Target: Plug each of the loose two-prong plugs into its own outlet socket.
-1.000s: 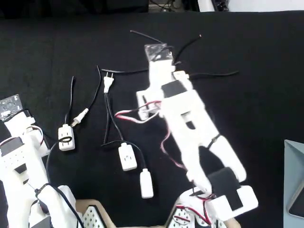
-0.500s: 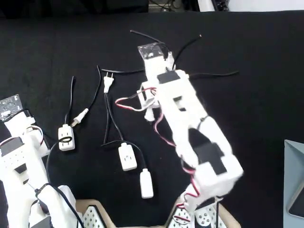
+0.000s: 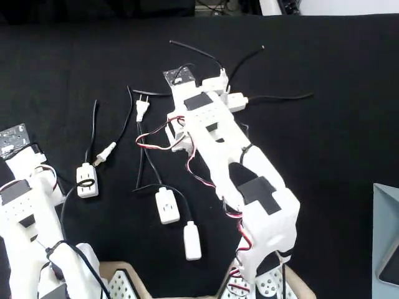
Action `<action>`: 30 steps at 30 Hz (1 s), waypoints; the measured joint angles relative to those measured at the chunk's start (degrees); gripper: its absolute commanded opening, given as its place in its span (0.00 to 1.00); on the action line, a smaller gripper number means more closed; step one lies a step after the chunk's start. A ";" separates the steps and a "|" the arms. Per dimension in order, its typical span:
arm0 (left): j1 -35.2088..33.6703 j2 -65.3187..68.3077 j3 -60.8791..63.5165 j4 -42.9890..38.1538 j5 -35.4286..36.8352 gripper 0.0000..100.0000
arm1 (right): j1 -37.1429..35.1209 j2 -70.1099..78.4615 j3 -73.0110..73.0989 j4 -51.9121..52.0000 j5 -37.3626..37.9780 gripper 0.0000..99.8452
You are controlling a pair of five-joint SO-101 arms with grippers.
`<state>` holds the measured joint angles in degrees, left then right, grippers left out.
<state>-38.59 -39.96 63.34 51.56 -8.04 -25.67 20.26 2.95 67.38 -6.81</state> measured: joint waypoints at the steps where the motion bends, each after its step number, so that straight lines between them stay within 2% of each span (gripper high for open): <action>1: 0.00 0.00 0.00 0.00 0.00 0.03 | 0.00 0.00 0.00 -0.44 -0.44 0.13; 16: 0.00 0.00 0.00 0.00 0.00 0.03 | 0.44 5.45 0.00 -1.93 -4.48 0.13; 22: 0.00 0.00 0.00 0.00 0.00 0.03 | 2.11 7.91 -3.52 -1.32 -6.33 0.06; 30: 0.00 0.00 0.00 0.00 0.00 0.03 | 3.34 8.18 -6.15 -1.23 -6.33 0.11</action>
<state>-38.59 -39.96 63.34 51.56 -8.04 -22.33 28.44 -3.21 66.15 -13.14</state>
